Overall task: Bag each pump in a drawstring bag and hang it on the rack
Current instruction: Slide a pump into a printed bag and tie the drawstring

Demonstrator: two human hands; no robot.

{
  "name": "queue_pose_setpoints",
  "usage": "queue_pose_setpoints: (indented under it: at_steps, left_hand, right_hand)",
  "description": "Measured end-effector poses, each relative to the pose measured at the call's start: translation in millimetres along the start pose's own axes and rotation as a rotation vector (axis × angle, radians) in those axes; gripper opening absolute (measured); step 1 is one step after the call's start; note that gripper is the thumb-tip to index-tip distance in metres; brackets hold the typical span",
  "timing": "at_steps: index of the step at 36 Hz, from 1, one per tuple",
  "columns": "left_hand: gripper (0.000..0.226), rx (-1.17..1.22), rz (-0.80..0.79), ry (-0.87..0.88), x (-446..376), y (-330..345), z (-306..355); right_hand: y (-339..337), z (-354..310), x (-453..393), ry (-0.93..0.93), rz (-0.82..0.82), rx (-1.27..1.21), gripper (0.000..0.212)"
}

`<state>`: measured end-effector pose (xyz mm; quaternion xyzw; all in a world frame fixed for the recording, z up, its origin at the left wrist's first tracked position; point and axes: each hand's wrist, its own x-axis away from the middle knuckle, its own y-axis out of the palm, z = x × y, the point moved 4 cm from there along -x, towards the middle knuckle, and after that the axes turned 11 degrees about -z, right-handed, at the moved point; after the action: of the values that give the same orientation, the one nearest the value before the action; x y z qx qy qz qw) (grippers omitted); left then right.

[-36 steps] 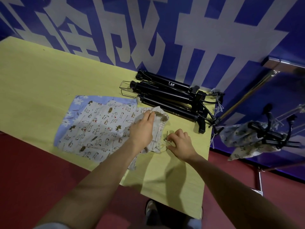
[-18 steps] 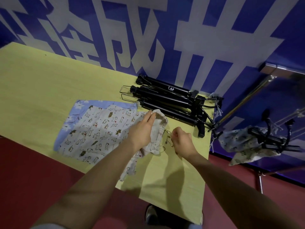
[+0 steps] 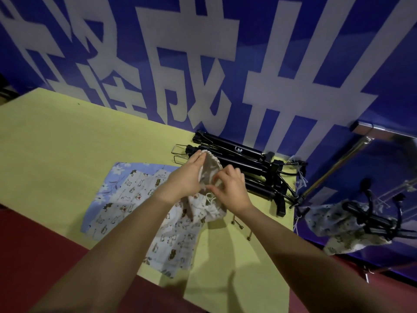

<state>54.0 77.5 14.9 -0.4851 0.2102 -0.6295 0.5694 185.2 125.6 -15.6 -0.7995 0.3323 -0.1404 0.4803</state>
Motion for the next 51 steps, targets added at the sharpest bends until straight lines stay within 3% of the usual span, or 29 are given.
queue_pose_setpoints:
  at_steps: [8,17,22,30,39,51]
  left_hand:
    - [0.079,0.024,0.102,-0.147,-23.1,-8.2,3.3]
    - [0.062,-0.002,0.140,-0.229,-52.0,-5.1,6.8]
    - [0.057,-0.060,0.115,-0.245,-69.0,-3.8,1.9]
    - [0.064,-0.080,0.025,-0.281,-85.2,5.5,-10.3]
    - [0.052,0.016,0.084,-0.318,-75.9,0.2,-24.1]
    - [0.059,0.107,0.237,-0.217,-42.6,-12.0,-14.7]
  right_hand:
    - [-26.2,21.8,-27.4,0.142,0.087,-0.037,0.018]
    - [-18.7,75.6,-68.9,0.364,-0.386,0.213,0.058]
    - [-3.4,99.1,-80.2,0.351,-0.514,0.350,0.063]
    - [10.3,108.4,-106.5,0.259,-0.496,0.530,0.052]
    - [1.8,96.2,-103.5,0.195,-0.365,0.522,0.036]
    - [-66.5,55.3,-80.7,0.299,-0.219,0.376,0.058]
